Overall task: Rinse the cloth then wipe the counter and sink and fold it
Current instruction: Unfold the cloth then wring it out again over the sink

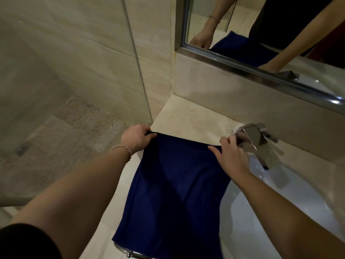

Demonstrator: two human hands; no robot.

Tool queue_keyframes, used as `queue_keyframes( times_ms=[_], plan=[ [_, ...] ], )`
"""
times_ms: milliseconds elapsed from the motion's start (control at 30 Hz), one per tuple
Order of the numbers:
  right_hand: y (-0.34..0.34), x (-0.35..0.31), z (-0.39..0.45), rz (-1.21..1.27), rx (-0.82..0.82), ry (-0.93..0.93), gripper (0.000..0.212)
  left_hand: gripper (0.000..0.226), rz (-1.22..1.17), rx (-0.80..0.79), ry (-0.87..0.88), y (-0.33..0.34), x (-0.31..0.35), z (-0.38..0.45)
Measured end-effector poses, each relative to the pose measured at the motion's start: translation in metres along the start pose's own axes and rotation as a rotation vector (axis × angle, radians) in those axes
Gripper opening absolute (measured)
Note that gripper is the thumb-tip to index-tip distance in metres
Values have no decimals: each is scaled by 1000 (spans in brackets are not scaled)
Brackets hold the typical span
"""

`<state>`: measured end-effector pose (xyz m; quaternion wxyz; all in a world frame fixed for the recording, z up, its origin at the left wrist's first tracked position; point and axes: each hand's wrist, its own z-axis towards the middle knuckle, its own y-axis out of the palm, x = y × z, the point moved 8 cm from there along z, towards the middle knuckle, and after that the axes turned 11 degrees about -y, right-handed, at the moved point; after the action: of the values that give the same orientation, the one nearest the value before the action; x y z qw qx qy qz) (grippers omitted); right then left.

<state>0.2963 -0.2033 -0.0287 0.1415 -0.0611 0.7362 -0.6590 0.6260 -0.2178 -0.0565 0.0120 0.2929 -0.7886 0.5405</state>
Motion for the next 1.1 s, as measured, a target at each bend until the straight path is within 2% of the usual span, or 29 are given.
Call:
queue_keyframes(
  times_ms=[167,300,433,500,567,800,967,1100],
  plan=[
    [-4,-12,11,9,-55,-56,57,19,16,100,-52,-19,0,0],
    [-8,-11,24,55,-67,9,59,23,-259,92,-175,-20,-10,2],
    [18,-14,31,215,-193,29,50,26,-294,87,-247,-9,-27,-3],
    [31,-13,29,183,-265,35,48,36,-305,45,-221,1,-27,-7],
    [35,-10,25,186,-262,27,45,46,-271,-3,-137,10,-21,-10],
    [32,-10,19,182,-257,34,36,50,-56,17,-28,15,-7,-15],
    [27,-15,21,255,-313,36,27,27,-31,-41,-34,15,2,-19],
    [15,-14,15,487,-291,34,25,25,-279,-113,8,4,8,-31]
  ],
)
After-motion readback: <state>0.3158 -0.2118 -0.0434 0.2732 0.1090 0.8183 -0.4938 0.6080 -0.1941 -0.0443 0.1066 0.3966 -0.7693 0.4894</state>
